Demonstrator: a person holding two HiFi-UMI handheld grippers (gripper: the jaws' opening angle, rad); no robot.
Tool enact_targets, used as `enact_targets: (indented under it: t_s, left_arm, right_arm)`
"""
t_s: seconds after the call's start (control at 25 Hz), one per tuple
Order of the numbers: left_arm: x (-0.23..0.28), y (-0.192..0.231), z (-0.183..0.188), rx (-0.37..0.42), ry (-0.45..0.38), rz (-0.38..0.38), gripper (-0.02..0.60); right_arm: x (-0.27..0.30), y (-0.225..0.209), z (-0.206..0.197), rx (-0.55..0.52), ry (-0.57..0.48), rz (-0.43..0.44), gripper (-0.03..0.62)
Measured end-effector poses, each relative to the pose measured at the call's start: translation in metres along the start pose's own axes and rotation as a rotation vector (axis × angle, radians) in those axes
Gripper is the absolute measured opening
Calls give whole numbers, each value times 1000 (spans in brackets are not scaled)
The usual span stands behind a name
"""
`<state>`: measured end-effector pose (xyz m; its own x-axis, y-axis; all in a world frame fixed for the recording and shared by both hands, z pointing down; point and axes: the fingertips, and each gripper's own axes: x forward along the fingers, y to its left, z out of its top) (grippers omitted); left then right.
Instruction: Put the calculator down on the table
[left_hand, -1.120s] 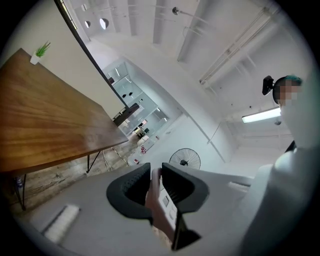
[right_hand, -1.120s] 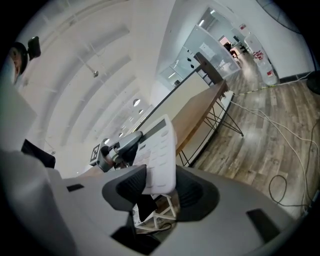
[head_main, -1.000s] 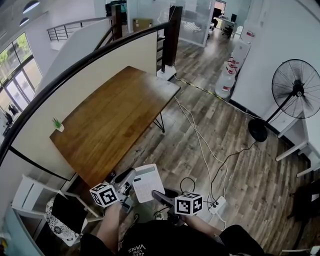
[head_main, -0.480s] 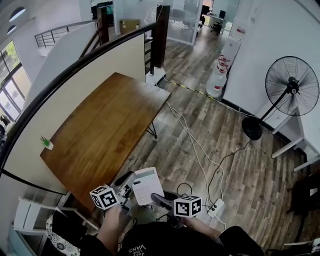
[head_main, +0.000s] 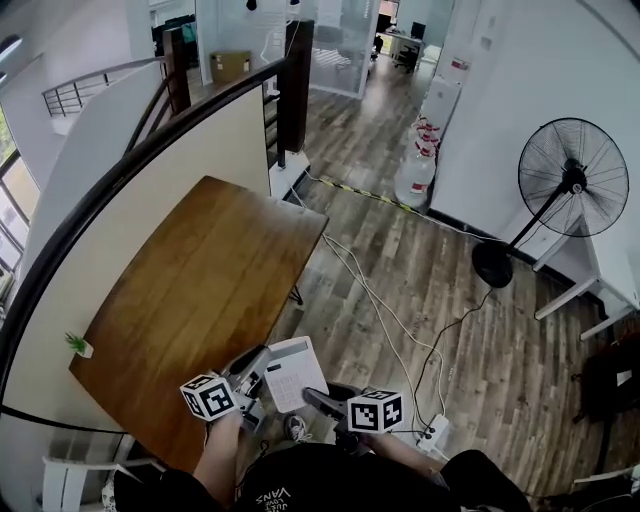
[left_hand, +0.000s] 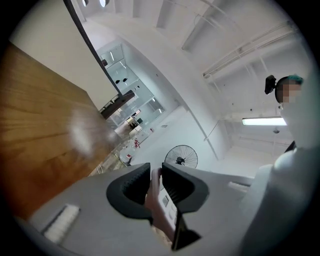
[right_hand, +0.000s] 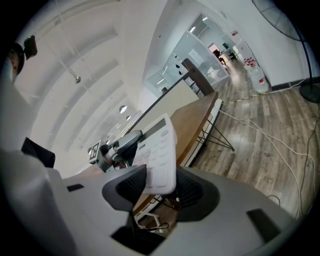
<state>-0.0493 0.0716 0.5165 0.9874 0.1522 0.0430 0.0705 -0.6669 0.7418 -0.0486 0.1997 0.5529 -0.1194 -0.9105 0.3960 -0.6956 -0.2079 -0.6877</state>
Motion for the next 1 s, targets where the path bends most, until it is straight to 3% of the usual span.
enact_targets:
  t_s: [0.28, 0.52, 1.0]
  left_arm:
    - [41, 35, 49, 26, 16, -16, 61]
    - [67, 56, 66, 6, 3, 15, 61]
    - [130, 95, 128, -12, -199, 176, 63]
  right_arm:
    - [45, -21, 52, 8, -19, -7, 173]
    - [64, -44, 80, 8, 25, 8, 175]
    - [108, -97, 186, -112, 201, 159, 173]
